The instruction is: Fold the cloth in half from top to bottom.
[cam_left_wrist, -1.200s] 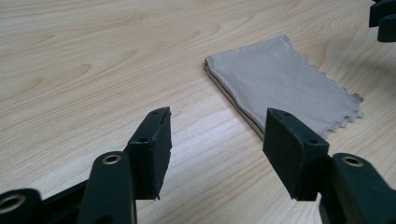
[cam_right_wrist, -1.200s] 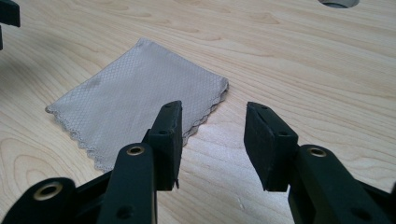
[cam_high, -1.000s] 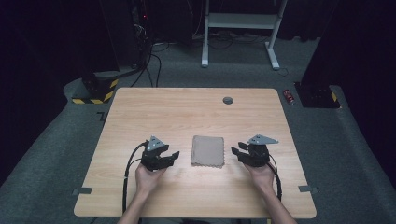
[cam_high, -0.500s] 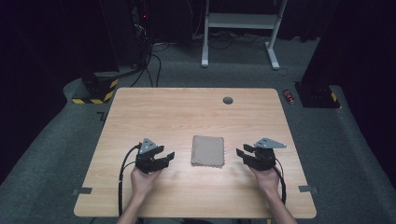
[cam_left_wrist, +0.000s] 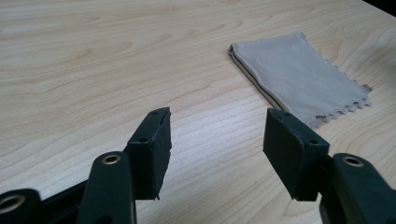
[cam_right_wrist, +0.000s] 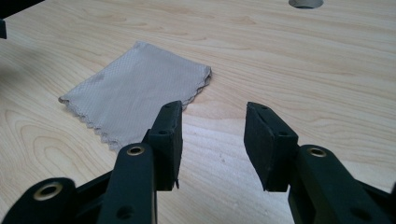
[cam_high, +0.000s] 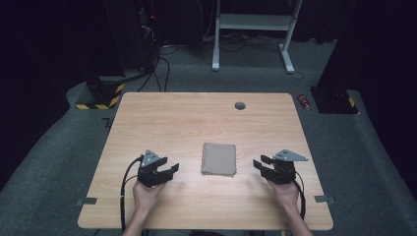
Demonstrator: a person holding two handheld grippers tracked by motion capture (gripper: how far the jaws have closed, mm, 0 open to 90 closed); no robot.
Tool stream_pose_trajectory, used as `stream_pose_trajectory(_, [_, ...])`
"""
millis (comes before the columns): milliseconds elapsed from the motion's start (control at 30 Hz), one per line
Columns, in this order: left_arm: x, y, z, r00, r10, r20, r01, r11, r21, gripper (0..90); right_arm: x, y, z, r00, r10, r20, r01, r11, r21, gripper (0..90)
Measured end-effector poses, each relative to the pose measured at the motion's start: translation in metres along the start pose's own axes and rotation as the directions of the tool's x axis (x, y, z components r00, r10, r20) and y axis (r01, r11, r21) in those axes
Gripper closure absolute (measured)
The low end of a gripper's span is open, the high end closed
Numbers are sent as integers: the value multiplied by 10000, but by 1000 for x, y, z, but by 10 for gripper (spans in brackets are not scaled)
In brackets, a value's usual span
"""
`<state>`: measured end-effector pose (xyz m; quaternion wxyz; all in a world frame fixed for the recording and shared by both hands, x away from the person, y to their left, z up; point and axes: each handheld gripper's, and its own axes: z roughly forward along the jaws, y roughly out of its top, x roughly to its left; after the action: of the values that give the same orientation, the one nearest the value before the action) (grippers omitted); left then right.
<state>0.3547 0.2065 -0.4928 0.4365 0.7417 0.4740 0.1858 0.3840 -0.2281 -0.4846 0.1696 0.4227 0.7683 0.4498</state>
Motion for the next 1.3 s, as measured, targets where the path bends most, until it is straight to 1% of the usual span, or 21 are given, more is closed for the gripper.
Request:
stream_pose_trajectory(100, [1, -3, 0, 9999, -134, 16, 134, 9999, 3, 417, -1, -4, -3, 10000, 45, 44, -45, 10000, -35, 569])
stream_pose_trajectory(333, [3, -9, -2, 9996, -285, -69, 285, 9996, -43, 415, -3, -12, -9, 9998, 163, 113, -163, 9999, -14, 570])
stream_pose_trajectory(633, [3, -20, -6, 9988, -228, -425, 233, 9997, 93, 412, -4, -27, -16, 9990, 411, 163, -411, 9992, 13, 569])
stream_pose_trajectory(700, [3, -22, -7, 9984, -133, -546, 143, 9997, 185, 411, -3, -30, -16, 9992, 337, 229, -339, 9994, 103, 569])
stream_pose_trajectory(800, [5, -25, -7, 9977, -211, -641, 228, 9994, 253, 410, -3, -34, -16, 9989, 339, 308, -346, 9991, 224, 569])
stream_pose_trajectory(867, [6, -27, -7, 9970, -225, -743, 250, 9992, 319, 409, -3, -36, -15, 9989, 260, 383, -273, 9991, 319, 569])
stream_pose_trajectory(900, [6, -28, -6, 9965, -278, -785, 305, 9989, 343, 409, -3, -36, -15, 9988, 188, 446, -205, 9991, 377, 568])
stream_pose_trajectory(967, [7, -31, -6, 9958, -209, -893, 253, 9985, 476, 408, -1, -38, -14, 9984, -12, 573, -20, 9985, 547, 569])
stream_pose_trajectory(1067, [9, -34, -4, 9946, -237, -1007, 301, 9976, 616, 407, -1, -41, -14, 9972, -229, 711, 177, 9971, 734, 568])
stream_pose_trajectory(1100, [9, -34, -4, 9943, -187, -1046, 260, 9973, 692, 406, 0, -42, -14, 9971, -171, 748, 111, 9967, 808, 567])
stream_pose_trajectory(1133, [9, -35, -3, 9939, -175, -1087, 253, 9971, 715, 405, -1, -43, -14, 9967, -250, 770, 185, 9963, 840, 567])
stream_pose_trajectory(1300, [11, -37, -1, 9921, -183, -1244, 292, 9959, 859, 401, -5, -48, -14, 9949, -228, 988, 124, 9945, 1041, 564])
